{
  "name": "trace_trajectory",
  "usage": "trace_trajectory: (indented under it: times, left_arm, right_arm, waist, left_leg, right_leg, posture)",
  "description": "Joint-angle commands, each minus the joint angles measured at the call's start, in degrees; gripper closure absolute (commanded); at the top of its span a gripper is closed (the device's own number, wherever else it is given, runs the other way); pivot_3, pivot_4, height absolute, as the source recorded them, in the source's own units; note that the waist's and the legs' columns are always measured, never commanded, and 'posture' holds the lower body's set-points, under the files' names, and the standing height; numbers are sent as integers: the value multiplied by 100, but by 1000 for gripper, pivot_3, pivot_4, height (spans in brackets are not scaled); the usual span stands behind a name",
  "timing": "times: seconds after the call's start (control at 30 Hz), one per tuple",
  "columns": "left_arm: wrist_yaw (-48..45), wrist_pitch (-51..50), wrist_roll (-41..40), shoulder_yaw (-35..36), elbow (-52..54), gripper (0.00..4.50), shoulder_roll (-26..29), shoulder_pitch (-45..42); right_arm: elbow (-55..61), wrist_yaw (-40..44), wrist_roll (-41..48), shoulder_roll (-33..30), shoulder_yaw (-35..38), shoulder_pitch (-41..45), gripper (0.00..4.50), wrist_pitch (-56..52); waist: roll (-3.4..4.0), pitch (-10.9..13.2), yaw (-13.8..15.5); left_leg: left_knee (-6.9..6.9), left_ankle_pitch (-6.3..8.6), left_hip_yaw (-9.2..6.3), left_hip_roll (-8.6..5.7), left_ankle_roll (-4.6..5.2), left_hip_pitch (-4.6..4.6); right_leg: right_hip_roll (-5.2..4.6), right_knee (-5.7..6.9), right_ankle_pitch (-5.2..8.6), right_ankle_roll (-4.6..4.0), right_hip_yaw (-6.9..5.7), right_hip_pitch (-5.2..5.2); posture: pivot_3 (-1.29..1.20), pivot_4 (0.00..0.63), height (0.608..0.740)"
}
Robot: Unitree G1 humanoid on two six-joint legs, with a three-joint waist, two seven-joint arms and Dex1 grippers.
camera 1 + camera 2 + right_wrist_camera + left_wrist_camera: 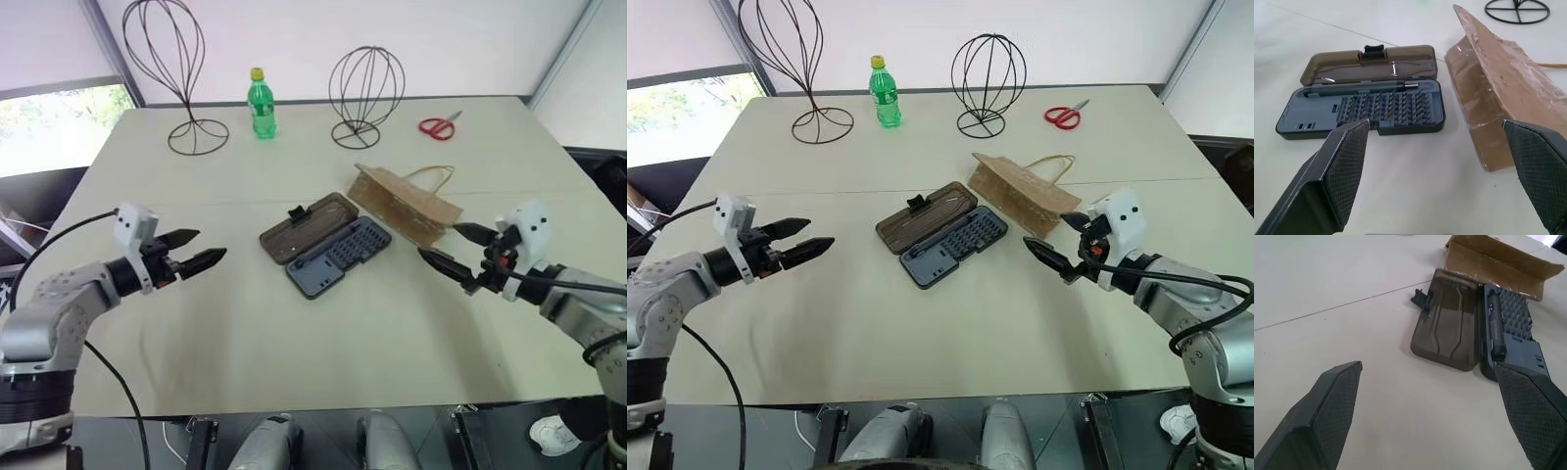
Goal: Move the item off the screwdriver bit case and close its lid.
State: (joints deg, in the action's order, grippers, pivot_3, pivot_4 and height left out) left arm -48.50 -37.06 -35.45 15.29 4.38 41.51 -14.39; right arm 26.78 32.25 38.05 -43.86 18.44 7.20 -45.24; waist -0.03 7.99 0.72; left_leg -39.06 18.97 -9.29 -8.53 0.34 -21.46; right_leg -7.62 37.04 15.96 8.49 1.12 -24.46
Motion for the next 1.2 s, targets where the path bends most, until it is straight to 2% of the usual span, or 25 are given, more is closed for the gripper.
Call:
trace_trajectory:
  times: [0.03, 0.13, 0.23, 0.33, 0.5, 0.67, 0.77, 0.8, 1.0, 1.2]
  left_arm:
    - [-123, 168, 52, 27, -25, 26, 73, -138]
    - [-261, 170, 3, -94, -101, 26, 31, -395]
    - [-450, 103, -56, -352, -83, 26, -54, -788]
    - [-645, 81, 48, -720, 108, 26, -65, -945]
    - [-526, 149, 122, -826, 142, 26, -225, -967]
    - [-248, 227, 169, -755, 281, 26, -424, -708]
    - [-143, 268, 171, -727, 430, 0, -453, -511]
    - [-92, 283, 173, -707, 467, 0, -463, -452]
    - [143, 302, 145, -630, 613, 0, -542, -259]
    - [239, 317, 135, -613, 628, 0, -591, -226]
  right_arm:
    - [116, -65, -342, -63, 45, 100, 25, 405]
    - [-248, -189, -912, 14, -295, 449, 25, 896]
    - [-1011, -157, -1628, 134, -974, 1018, 25, 1549]
    - [-2159, -13, -2264, 430, -1649, 1808, 25, 2259]
    - [-3850, 170, -3039, 838, -2342, 2754, 25, 3102]
    - [-5774, 124, -3594, 1300, -2623, 3619, 25, 3836]
    - [-6629, 95, -3754, 1463, -2604, 4011, 821, 4169]
    - [-6833, 99, -3806, 1502, -2612, 4101, 1213, 4219]
    - [-7544, -104, -4229, 1538, -2708, 4405, 4311, 4491]
    - [-7181, -508, -4791, 1317, -2803, 4433, 4418, 4820]
  waist:
    - [0, 0, -1]
    - [-1, 0, -3]
    - [-1, 0, -4]
    - [-1, 0, -48]
    - [0, 1, -171]
    - [1, 2, -211]
    - [4, 3, -212]
    - [4, 3, -206]
    - [4, 3, -198]
    - [4, 3, -197]
  left_leg:
    - [0, 0, 0, 0, 0, 0]
    - [-2, 0, 1, 0, 0, 1]
    - [-5, -1, 2, 0, -1, 1]
    - [-5, -1, 3, 0, -1, 4]
    - [3, -1, -1, 0, -1, -3]
    - [4, -1, 0, 1, -2, -1]
    - [5, -1, -1, -2, -2, -3]
    - [3, -1, -1, -2, -2, -2]
    - [-1, -1, -2, -2, -2, -2]
    - [-1, -2, -1, -3, -3, -1]
  right_leg:
    - [0, 0, 0, 0, 0, 0]
    - [1, 1, 0, 0, -1, 0]
    - [1, 3, 0, 0, -4, 0]
    - [0, 5, 0, 0, -6, 0]
    - [1, 7, 0, 0, -12, -10]
    - [2, 8, 0, 0, -13, -11]
    - [3, 9, 0, 0, -13, -13]
    - [4, 9, 0, 0, -13, -12]
    - [6, 10, 0, 0, -14, -9]
    - [6, 12, 0, 0, -14, -11]
  posture:
    - [0, 150, 740]
    - [0, 150, 740]
    - [0, 150, 740]
    - [0, 150, 740]
    - [0, 150, 740]
    - [0, 150, 740]
    - [0, 150, 740]
    - [0, 150, 740]
    - [0, 150, 740]
    - [0, 150, 740]
